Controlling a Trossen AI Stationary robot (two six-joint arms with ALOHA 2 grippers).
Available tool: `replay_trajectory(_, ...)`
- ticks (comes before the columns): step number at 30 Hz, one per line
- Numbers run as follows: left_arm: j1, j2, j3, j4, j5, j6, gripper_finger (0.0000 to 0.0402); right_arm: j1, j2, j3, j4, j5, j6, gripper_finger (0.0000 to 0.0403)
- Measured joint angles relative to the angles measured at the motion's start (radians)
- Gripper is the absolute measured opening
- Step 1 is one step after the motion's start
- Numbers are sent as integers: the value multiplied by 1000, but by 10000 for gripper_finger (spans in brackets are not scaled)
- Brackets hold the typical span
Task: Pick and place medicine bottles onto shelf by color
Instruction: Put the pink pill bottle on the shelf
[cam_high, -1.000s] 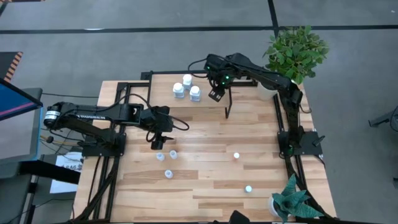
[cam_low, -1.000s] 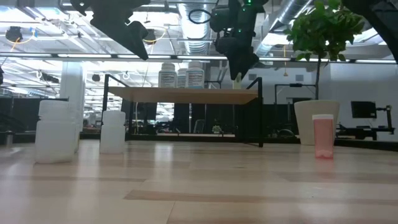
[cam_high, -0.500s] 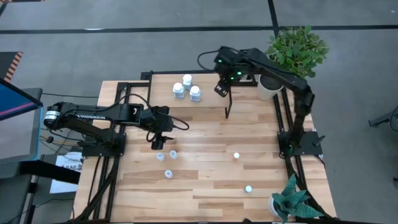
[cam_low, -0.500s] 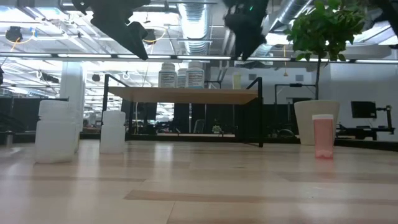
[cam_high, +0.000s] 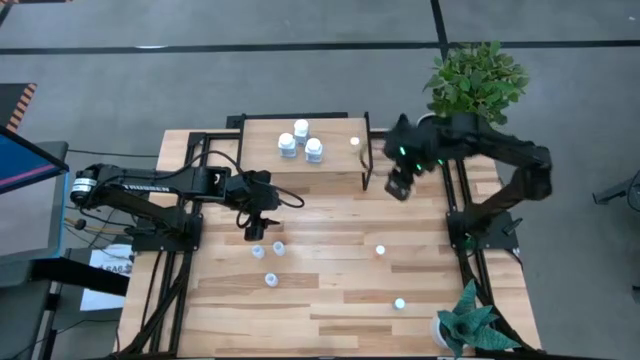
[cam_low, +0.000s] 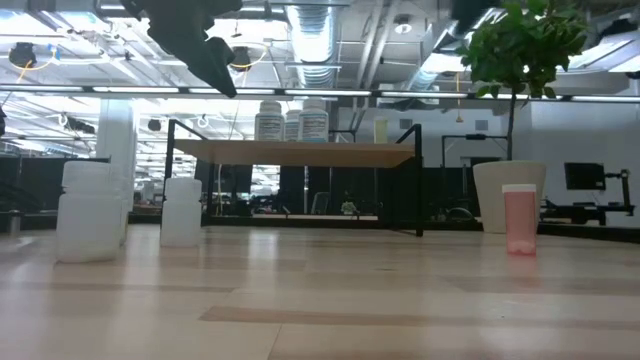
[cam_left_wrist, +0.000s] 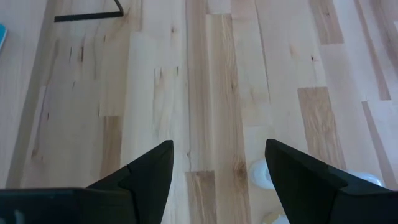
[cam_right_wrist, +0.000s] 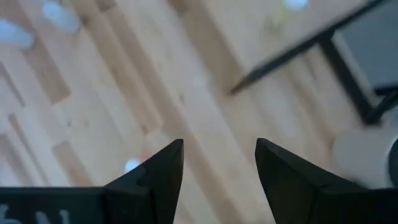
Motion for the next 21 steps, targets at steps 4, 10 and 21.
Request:
replay_trajectory(4, 0, 0, 0, 0, -1, -2, 242, 140, -84, -168, 9, 0, 194, 219)
replay_trajectory(10, 0, 0, 0, 0, -1, -9, 242, 344, -125, -329, 61, 1, 423, 216)
replay_trajectory(21, 0, 0, 0, 0, -1, -27, 242, 543, -27, -504, 273, 129, 573, 206)
